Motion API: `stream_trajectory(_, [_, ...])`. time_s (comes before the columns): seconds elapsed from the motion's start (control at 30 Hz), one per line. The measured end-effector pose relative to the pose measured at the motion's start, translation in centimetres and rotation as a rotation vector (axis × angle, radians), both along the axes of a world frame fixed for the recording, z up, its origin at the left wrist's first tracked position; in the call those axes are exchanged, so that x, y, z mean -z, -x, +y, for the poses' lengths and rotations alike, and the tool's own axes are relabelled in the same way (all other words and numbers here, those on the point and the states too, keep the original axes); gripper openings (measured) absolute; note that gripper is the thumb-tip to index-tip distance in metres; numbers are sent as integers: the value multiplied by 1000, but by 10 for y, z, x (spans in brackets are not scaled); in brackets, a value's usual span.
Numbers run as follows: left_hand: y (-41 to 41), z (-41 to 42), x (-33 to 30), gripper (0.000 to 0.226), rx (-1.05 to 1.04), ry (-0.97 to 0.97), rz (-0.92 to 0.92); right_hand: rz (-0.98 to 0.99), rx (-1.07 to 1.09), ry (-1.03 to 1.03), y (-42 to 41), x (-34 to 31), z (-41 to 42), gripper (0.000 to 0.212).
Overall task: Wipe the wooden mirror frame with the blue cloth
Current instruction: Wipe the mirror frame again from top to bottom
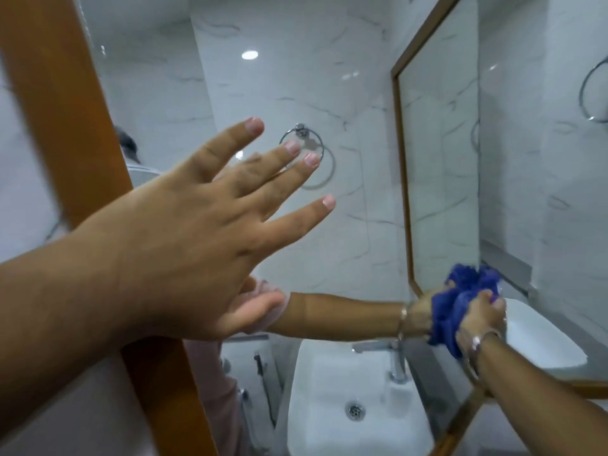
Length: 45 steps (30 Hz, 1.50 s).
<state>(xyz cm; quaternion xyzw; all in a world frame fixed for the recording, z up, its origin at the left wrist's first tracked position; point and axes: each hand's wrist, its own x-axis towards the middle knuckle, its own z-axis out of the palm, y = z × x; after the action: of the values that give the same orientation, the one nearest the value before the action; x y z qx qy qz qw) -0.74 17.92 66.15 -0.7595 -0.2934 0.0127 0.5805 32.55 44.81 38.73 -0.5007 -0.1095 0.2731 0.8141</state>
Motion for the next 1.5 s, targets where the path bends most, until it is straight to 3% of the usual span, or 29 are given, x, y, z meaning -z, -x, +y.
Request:
stream_trajectory(0.1, [0, 4, 0, 88, 7, 12, -34, -140, 6, -286, -13, -105, 9, 31])
stream_trajectory(0.27, [0, 6, 0, 86, 11, 17, -44, -421, 6, -425, -3, -260, -3, 32])
stream_trajectory(0.33, [2, 7, -2, 85, 7, 6, -50, -473, -5, -449, 0, -267, -5, 31])
stream_trajectory(0.43, [2, 7, -6, 82, 9, -16, -66, -483, -13, -408, -4, -227, -5, 27])
stream_trajectory(0.63, [5, 0, -25, 80, 11, -83, -52, -311, 0, -195, -1, -127, -6, 30])
stream_trajectory(0.77, [13, -4, -70, 87, -9, -213, -87, -270, 34, -198, -4, -190, -5, 30])
stream_trajectory(0.93, [8, -2, -127, 89, -110, -383, -220, -483, 42, -419, -7, -351, 2, 30])
stream_trajectory(1.1, [7, -4, -164, 93, -178, -519, -360, -495, 36, -397, -22, -467, 10, 34])
stream_trajectory(1.27, [3, -5, -154, 99, -201, -531, -453, -551, 40, -370, -5, -466, -5, 35])
stream_trajectory(1.43, [11, -22, -133, 103, -174, -497, -732, -711, -13, -676, 82, -453, -81, 25])
stream_trajectory(1.5, [26, -35, -117, 107, -206, -439, -704, -879, -91, -867, 132, -438, -123, 28])
